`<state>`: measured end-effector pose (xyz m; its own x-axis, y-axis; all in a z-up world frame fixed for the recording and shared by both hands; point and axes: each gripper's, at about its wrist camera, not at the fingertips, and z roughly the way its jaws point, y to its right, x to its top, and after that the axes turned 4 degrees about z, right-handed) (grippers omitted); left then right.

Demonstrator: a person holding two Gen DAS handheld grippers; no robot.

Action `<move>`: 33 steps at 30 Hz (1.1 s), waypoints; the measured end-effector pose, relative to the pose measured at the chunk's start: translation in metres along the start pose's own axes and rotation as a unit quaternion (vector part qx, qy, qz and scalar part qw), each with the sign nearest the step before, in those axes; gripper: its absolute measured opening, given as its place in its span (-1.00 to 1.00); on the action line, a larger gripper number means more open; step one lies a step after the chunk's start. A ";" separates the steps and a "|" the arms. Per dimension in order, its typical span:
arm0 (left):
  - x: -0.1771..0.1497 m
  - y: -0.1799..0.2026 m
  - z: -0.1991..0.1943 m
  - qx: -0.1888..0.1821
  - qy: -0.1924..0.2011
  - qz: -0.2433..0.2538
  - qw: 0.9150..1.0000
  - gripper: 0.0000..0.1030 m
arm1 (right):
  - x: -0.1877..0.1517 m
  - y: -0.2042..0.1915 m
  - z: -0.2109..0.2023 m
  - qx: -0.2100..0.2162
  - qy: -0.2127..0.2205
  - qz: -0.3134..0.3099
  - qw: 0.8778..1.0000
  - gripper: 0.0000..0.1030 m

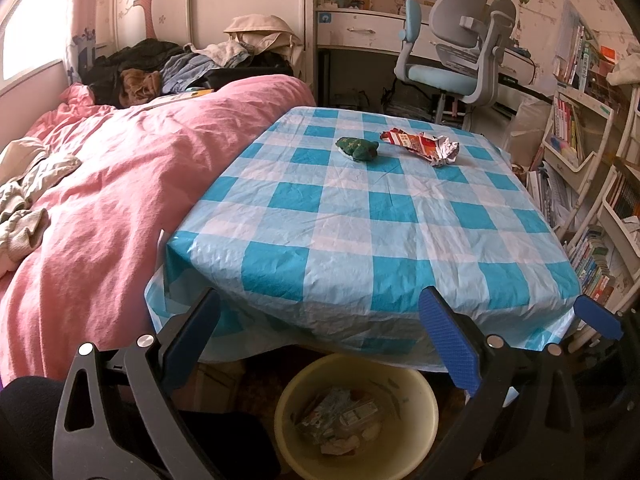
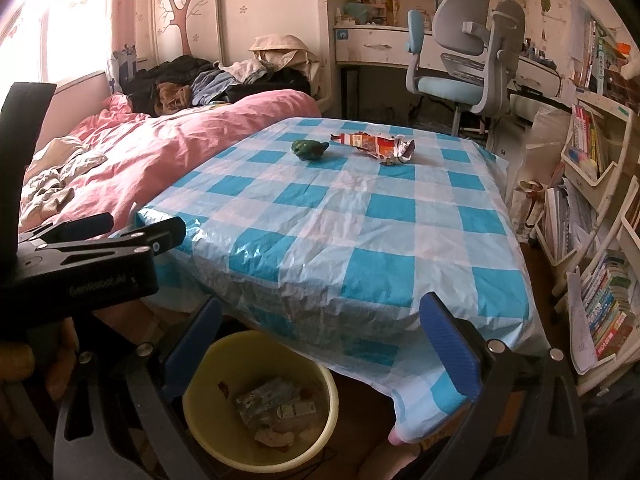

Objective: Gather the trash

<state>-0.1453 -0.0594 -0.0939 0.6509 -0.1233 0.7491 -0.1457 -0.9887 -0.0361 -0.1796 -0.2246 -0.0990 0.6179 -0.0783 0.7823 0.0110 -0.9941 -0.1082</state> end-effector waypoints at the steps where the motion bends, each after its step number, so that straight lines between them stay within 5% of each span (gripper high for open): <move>1: 0.000 0.000 0.000 0.000 0.000 0.000 1.000 0.85 | 0.000 0.000 0.000 0.000 0.000 0.000 1.000 0.85; 33: 0.003 0.003 0.007 -0.001 -0.005 0.002 1.000 0.85 | 0.004 -0.003 0.004 0.002 0.001 -0.001 1.000 0.85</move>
<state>-0.1389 -0.0636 -0.0966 0.6584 -0.1281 0.7417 -0.1495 -0.9880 -0.0379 -0.1740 -0.2211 -0.0986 0.6156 -0.0761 0.7844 0.0154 -0.9940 -0.1085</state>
